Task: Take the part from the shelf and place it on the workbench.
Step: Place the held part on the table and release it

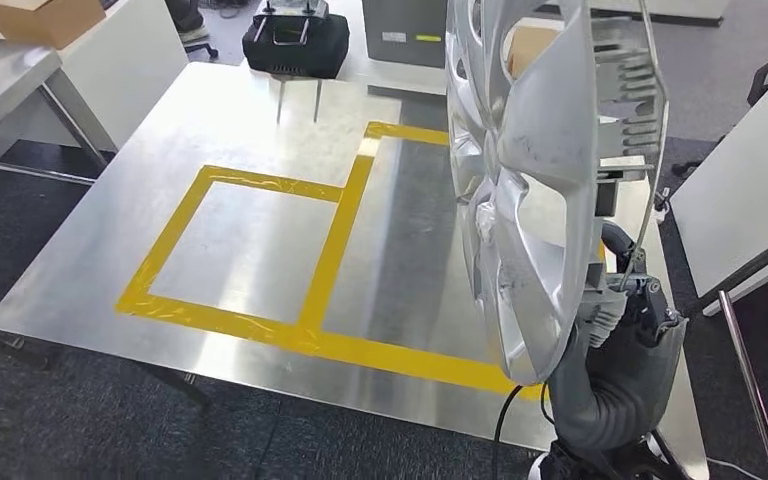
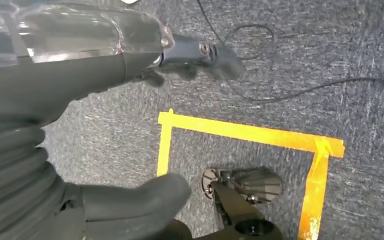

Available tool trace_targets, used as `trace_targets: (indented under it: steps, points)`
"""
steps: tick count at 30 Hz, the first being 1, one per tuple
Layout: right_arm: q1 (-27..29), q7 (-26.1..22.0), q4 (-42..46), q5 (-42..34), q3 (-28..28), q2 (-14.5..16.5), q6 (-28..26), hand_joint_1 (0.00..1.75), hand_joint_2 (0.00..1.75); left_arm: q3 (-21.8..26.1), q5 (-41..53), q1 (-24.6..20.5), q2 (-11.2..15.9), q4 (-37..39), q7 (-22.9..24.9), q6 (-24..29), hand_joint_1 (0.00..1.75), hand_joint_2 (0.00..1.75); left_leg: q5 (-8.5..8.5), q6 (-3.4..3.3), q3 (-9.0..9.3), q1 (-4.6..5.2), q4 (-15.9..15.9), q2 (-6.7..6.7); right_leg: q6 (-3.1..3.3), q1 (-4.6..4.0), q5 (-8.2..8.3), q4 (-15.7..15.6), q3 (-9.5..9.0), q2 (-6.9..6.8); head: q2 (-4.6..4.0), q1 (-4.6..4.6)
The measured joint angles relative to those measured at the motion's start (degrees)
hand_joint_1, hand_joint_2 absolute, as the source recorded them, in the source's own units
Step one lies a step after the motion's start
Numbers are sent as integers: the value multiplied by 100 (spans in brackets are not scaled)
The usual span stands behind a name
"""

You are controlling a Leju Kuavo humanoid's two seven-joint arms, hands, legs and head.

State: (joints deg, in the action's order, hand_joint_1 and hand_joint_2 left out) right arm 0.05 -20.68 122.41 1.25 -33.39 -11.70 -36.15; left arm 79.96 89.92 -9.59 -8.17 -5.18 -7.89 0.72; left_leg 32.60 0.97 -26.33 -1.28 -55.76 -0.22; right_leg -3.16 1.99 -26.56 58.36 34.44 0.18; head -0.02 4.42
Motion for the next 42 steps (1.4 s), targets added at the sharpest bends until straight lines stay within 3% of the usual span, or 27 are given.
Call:
trace_targets:
  steps: [2, 4, 5, 7, 8, 9, 10, 11, 13, 14, 17, 19, 28, 34, 37, 42]
  points:
    - [9, 3, -8, 0, 0, 0, -2, 175, 175, -1, 0, -2, -4, 0, 0, -1, 0, 175, 32, 55, -1, -8, -5, 13, 131, -21, -40, 10, 4, 8, 0, -71]
    - [7, 5, -10, 1, 2, 2, -3, 175, 175, -1, 0, -7, -5, 0, 0, -1, 0, 175, 170, 96, -53, -26, -183, 27, 223, -29, -64, 1, -22, -2, 0, -140]
    - [2, 5, -7, 1, 2, 3, -3, 175, 175, -1, 0, -9, -5, 0, 0, 0, 0, 175, 313, 109, -182, -28, -452, 31, 261, -31, -74, -7, -38, -12, 0, -176]
    - [-3, 4, -2, 2, 2, 3, -3, 175, 175, -1, 0, -5, -6, 0, -2, -1, 0, 175, 635, 110, -625, -24, -1260, 32, 312, -53, -96, -10, -52, -26, 0, -241]
    - [-1, 4, -6, 2, 2, 3, -3, 175, 175, 0, 0, 0, -7, 0, -7, -1, 0, 175, 719, 104, -854, -23, -1610, 31, 326, -68, -106, -9, -57, -27, 0, -261]
    - [0, 4, -12, 2, 2, 3, -4, 175, 175, 1, 0, 5, -7, 0, -13, -1, 0, 175, 686, 90, -1007, -21, -1780, 30, 338, -83, -115, -8, -66, -25, 0, -271]
    - [1, 4, -15, 3, 2, 3, -6, 175, 175, 1, 0, 7, -6, 0, -23, -1, 0, 175, 536, 67, -1058, -17, -1733, 29, 343, -95, -126, -7, -83, -20, 0, -278]
    - [1, 3, -18, 3, 2, 3, -8, 175, 175, 1, 0, 8, -5, 0, -32, -1, 0, 175, 285, 35, -1003, -9, -1470, 29, 342, -103, -140, -7, -110, -13, 0, -284]
    - [0, 0, -19, 4, 2, 3, -9, 175, 175, 0, 0, 6, -3, 0, -43, -1, 0, 175, -177, -39, -765, 23, -752, 25, 316, -117, -174, -4, -158, -1, 0, -301]
    - [-1, -1, -19, 4, 3, 3, -11, 175, 175, -1, 0, 4, -3, 0, -46, -1, 0, 175, -282, -65, -665, 42, -490, 22, 291, -121, -184, 0, -165, 3, 0, -312]
    - [-48, 289, -36, 179, 32, -19, -19, 175, 175, 1, 0, 11, -18, 0, -63, -21, 0, 175, -280, -29, -583, 52, -283, 15, 352, -137, -218, 14, -161, 10, 0, -297]
    - [-186, 863, -83, 511, 74, -73, 46, 175, 175, 1, 0, 23, -20, -2, -83, -45, 0, 175, -282, -23, -575, 54, -275, 16, 397, -138, -206, -12, -182, 10, 0, -263]
    - [-1200, 3097, -558, 1738, 140, -635, 1074, 175, 175, -3, 0, 8, -27, -4, -129, -141, 0, 175, -280, -119, -578, 88, -280, 43, 289, -108, -146, -107, -222, 14, 0, -170]
    - [-2255, 4773, -1236, 1972, 40, -1273, 2846, 175, 175, -29, 0, -38, -28, -4, -29, -282, 0, 175, -275, -136, -579, 99, -284, 61, 195, -93, -142, -117, -222, 23, 0, -151]
    - [-2727, 5004, -1800, 1816, -92, -1588, 3386, 175, 175, -46, 0, -79, -50, -4, 33, -325, 0, 175, -281, -145, -583, 98, -285, 52, 181, -94, -141, -118, -221, 15, 0, -156]
    - [-3097, 4986, -2334, 1755, -285, -1852, 3376, 175, 175, -46, 0, -93, -64, -4, 52, -331, 0, 175, -282, -147, -583, 94, -284, 46, 170, -97, -144, -115, -219, 14, 0, -161]
